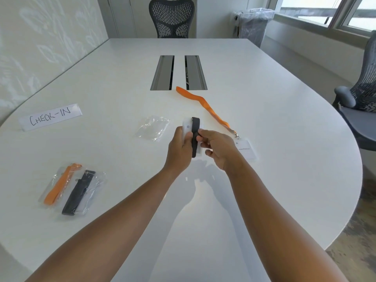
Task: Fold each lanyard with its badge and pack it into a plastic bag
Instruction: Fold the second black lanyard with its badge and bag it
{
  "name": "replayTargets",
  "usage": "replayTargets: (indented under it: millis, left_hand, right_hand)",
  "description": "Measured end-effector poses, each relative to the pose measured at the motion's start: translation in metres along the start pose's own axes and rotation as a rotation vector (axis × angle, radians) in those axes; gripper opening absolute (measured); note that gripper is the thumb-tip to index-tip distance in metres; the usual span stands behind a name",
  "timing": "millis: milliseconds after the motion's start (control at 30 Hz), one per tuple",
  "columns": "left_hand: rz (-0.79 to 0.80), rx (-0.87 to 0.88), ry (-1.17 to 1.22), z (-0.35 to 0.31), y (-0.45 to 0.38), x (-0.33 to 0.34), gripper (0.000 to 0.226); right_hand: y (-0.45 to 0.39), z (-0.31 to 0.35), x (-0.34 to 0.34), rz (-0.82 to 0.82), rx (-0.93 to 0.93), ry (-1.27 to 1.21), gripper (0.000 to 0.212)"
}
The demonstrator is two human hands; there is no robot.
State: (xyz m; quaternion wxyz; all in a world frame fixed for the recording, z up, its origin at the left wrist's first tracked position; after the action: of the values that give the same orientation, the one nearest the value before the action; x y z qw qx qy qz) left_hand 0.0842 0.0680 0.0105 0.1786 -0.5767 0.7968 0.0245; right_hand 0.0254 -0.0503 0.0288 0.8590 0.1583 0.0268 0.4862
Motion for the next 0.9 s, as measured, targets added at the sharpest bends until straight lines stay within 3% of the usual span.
replayTargets:
  millis: [133,300,600,900]
  left_hand:
    - [0.066,-0.082,0.052,0.013,0.015,0.014,0.027]
    - [0.18,-0.162,0.1,0.027,0.033,0.035,0.041]
    - [0.526,-0.122,0.173,0.022,0.041,0.057,0.035]
    - [0.499,-0.153,0.097,0.023,0.038,0.062,0.031]
  right_hand:
    - [0.007,-0.016,-0.002,-0.175,0.023,-0.027,0.011]
    - [0.016,-0.04,-0.01,-0.282,-0.015,-0.014,0.016]
    - [0.021,-0.043,-0.042,-0.43,-0.05,-0.044,0.014]
    - [0.014,-0.039,-0.065,-0.542,-0.134,0.071,0.007]
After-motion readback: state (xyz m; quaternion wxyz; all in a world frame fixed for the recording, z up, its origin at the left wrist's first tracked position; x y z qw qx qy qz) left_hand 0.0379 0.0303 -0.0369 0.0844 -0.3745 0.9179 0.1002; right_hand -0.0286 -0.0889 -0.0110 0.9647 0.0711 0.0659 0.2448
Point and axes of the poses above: each hand's wrist, its own y-axis away from the middle knuckle, its own x-axis out of the palm, z = x × y, the point moved 4 cm from there along -y, towards the middle knuckle, and after that the axes turned 3 degrees about -x, right-handed, at the moved point
